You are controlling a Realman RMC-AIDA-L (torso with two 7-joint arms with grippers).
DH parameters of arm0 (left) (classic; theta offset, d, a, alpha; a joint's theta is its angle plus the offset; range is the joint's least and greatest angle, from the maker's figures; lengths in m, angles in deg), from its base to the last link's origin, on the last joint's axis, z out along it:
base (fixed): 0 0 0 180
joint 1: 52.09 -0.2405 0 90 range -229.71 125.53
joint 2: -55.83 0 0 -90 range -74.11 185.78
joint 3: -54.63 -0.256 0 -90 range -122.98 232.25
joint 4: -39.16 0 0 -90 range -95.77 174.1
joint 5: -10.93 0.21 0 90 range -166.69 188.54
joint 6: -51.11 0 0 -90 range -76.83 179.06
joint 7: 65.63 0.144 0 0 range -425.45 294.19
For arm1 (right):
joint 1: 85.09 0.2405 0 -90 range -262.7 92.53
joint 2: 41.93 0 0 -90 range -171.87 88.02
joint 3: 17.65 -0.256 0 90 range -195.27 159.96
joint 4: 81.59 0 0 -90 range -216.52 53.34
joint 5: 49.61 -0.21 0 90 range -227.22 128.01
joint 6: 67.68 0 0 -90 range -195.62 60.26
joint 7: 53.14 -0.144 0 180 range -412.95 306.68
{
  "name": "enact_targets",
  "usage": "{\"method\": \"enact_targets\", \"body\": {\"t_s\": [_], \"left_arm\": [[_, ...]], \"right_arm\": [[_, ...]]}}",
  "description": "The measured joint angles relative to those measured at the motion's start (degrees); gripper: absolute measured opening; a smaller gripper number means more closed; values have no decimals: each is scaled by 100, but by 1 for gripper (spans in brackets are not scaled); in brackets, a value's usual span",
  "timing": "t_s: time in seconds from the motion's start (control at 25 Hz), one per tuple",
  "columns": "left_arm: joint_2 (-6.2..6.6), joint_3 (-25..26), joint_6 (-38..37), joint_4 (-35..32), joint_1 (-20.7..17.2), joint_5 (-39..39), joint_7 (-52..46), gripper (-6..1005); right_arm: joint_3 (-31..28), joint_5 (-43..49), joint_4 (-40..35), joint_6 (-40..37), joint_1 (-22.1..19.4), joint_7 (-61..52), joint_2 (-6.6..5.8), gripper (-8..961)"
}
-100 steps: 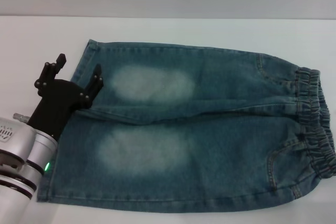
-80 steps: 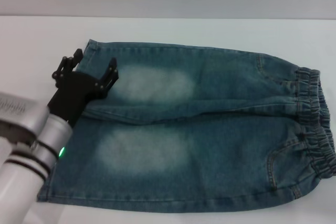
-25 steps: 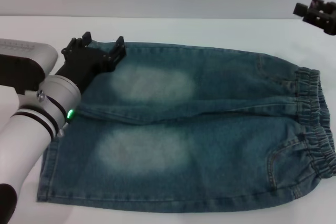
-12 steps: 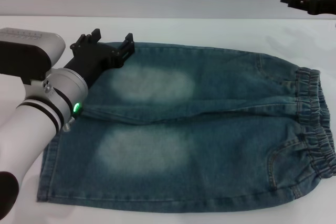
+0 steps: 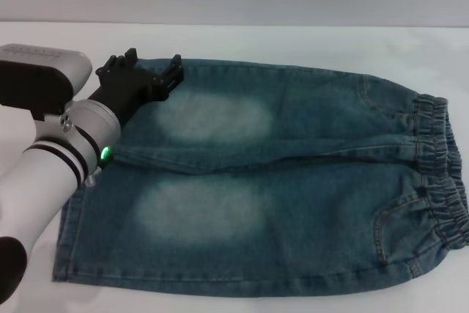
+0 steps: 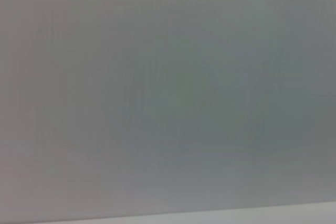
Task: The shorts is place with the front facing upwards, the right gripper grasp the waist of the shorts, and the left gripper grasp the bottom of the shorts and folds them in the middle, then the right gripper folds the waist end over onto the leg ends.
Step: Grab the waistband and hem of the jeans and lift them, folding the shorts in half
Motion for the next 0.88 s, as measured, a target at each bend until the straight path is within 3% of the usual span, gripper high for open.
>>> {"method": "enact_targets", "body": {"t_s": [0.04, 0.12, 0.24, 0.56, 0.88], "left_arm": [[-2, 0, -1, -20, 14, 0, -1, 799], [-5, -1, 0, -39, 4, -1, -6, 799], [-5, -1, 3, -93, -5, -3, -11, 799], [-6, 7, 8, -226, 92, -3, -13, 799], [-19, -24, 17, -251, 147, -3, -16, 799]], "right_arm": [[297, -111, 223, -60, -84, -375, 22, 633], [640, -106, 379, -254, -235, -1409, -75, 633], [674, 11, 336, -451, -445, -2266, -119, 633], [647, 39, 269, -520, -945, -2009, -58, 631], [627, 511, 407, -133, -1001, -2139, -20, 631]]}}
